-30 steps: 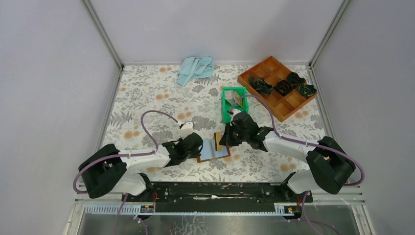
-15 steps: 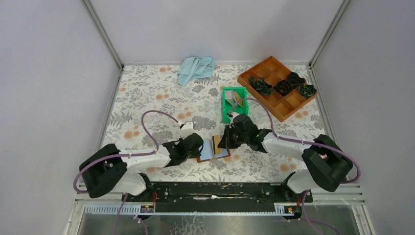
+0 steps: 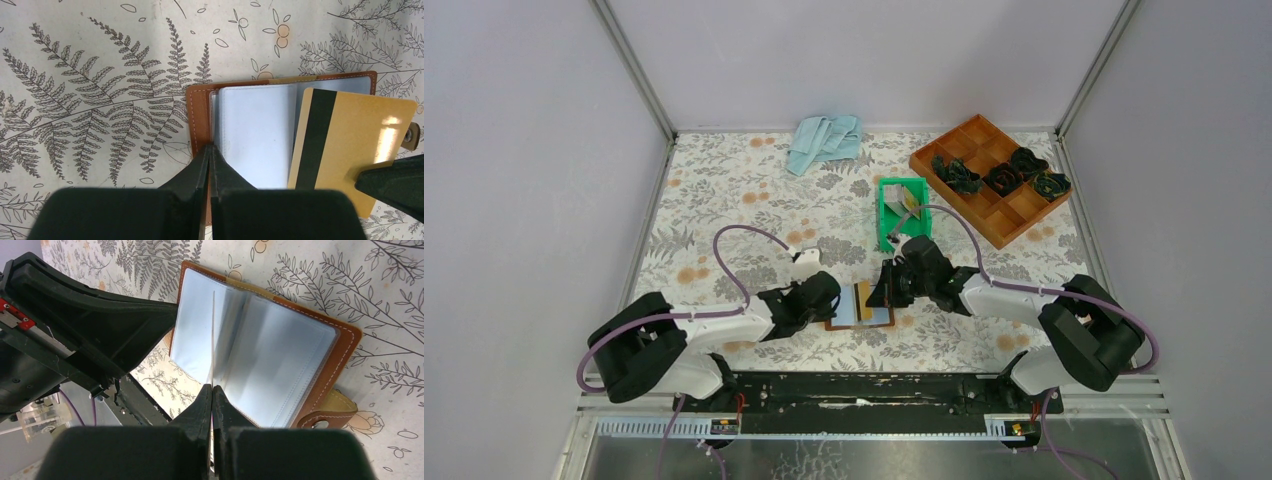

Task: Put the credit cards into the card holder
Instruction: Insert the credit card into the card holder.

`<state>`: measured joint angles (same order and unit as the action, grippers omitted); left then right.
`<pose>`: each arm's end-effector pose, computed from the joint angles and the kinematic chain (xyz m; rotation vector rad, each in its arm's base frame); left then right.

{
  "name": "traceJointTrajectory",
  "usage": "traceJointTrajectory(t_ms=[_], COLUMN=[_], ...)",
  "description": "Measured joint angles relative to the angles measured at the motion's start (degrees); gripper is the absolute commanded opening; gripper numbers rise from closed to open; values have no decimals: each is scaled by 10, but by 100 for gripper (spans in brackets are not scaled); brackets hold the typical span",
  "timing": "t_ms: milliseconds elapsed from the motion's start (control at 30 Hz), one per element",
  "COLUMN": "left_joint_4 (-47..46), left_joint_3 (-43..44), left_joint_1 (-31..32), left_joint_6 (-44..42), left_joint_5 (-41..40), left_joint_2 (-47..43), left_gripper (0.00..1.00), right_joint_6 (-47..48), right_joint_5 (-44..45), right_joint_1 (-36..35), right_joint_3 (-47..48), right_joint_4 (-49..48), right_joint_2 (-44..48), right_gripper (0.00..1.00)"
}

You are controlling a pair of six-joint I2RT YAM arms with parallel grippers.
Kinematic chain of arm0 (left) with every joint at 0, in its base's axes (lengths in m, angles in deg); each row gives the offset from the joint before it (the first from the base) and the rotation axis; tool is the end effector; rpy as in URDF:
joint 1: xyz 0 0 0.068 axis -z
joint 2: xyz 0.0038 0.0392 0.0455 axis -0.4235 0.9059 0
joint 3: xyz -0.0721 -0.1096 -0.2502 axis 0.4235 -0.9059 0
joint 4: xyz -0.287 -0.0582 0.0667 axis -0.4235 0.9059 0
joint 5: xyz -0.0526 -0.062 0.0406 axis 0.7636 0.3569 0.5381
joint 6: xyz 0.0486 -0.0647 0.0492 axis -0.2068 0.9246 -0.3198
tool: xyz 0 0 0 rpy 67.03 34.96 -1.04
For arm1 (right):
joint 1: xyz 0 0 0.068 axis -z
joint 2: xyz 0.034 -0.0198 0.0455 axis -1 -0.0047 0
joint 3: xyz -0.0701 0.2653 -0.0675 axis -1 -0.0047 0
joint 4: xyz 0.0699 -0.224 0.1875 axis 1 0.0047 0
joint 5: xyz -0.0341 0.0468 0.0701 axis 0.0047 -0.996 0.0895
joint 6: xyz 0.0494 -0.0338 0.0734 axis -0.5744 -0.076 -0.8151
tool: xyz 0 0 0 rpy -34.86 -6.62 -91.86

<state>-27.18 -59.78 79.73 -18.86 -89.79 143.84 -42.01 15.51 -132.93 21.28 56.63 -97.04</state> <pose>0.1923 -0.2155 0.0824 -0.1190 2.4468 -0.3615 0.2323 0.2575 0.1205 -0.2878 2.4230 1.1107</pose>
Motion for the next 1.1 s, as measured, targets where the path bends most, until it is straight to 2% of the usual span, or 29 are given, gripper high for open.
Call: traceJointTrajectory(t_ms=[1100], left_joint_4=[-5], left_joint_3=[-2], left_joint_1=[0], left_joint_6=[0], left_joint_5=[-1], left_joint_2=[3], left_gripper=[3], right_joint_6=[-58], right_joint_5=[4], right_joint_1=[0], right_joint_3=[-39], right_joint_4=[-46], right_joint_2=[1], right_gripper=[0])
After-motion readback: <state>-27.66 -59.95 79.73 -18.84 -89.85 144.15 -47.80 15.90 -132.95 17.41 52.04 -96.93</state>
